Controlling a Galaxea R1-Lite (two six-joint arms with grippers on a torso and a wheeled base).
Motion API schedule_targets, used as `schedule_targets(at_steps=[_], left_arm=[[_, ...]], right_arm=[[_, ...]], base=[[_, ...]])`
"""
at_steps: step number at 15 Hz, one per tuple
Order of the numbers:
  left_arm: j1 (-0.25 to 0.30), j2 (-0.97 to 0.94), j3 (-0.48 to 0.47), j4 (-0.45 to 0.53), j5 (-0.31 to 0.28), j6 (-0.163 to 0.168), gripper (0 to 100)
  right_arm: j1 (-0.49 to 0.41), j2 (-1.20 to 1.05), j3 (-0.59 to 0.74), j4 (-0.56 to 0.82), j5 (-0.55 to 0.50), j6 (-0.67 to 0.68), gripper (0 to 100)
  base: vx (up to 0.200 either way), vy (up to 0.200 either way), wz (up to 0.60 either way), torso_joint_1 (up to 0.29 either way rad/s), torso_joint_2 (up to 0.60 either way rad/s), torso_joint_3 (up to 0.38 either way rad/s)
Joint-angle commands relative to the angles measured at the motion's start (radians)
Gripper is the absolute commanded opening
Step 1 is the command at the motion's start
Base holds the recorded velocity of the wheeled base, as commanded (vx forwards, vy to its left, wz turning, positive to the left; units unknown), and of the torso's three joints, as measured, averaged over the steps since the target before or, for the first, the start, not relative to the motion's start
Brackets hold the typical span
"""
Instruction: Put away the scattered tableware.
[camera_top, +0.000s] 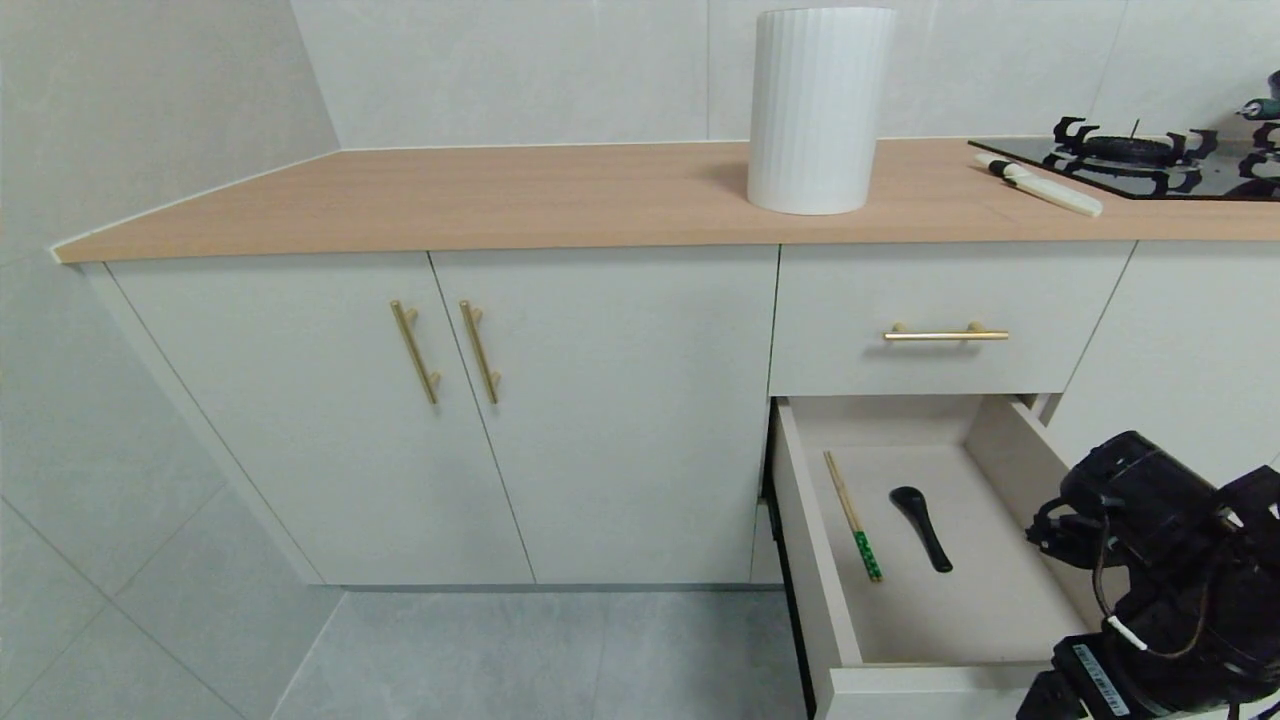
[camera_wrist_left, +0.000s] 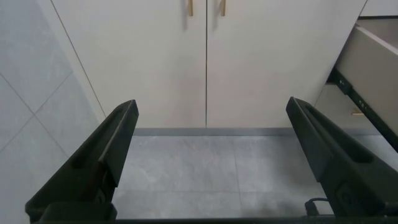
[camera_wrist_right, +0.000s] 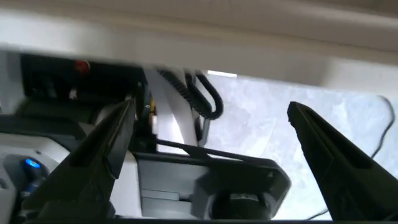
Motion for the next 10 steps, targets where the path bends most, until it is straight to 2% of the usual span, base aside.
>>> schedule_targets(at_steps=[1, 4, 7, 10], left_arm=[[0.001, 0.000, 0.000, 0.000, 0.000, 0.000, 100], [0.001, 0.000, 0.000, 0.000, 0.000, 0.000, 100], [0.001, 0.000, 0.000, 0.000, 0.000, 0.000, 100], [0.001, 0.000, 0.000, -0.001, 0.000, 0.000, 100]], right_arm=[[-0.001, 0.052, -0.010, -0.006, -0.012, 0.004, 100], [-0.007, 0.068, -0.002, -0.052, -0.040, 0.005, 100], [-0.015, 0.071, 0.050, -0.211, -0.063, 0.004, 100], [-0.036, 0.104, 0.036, -0.285, -0.083, 0.004, 100]], base=[[0.000, 0.000, 0.00, 0.000, 0.00, 0.000], [0.000, 0.000, 0.00, 0.000, 0.00, 0.000], [0.000, 0.000, 0.00, 0.000, 0.00, 0.000], [0.000, 0.000, 0.00, 0.000, 0.00, 0.000]])
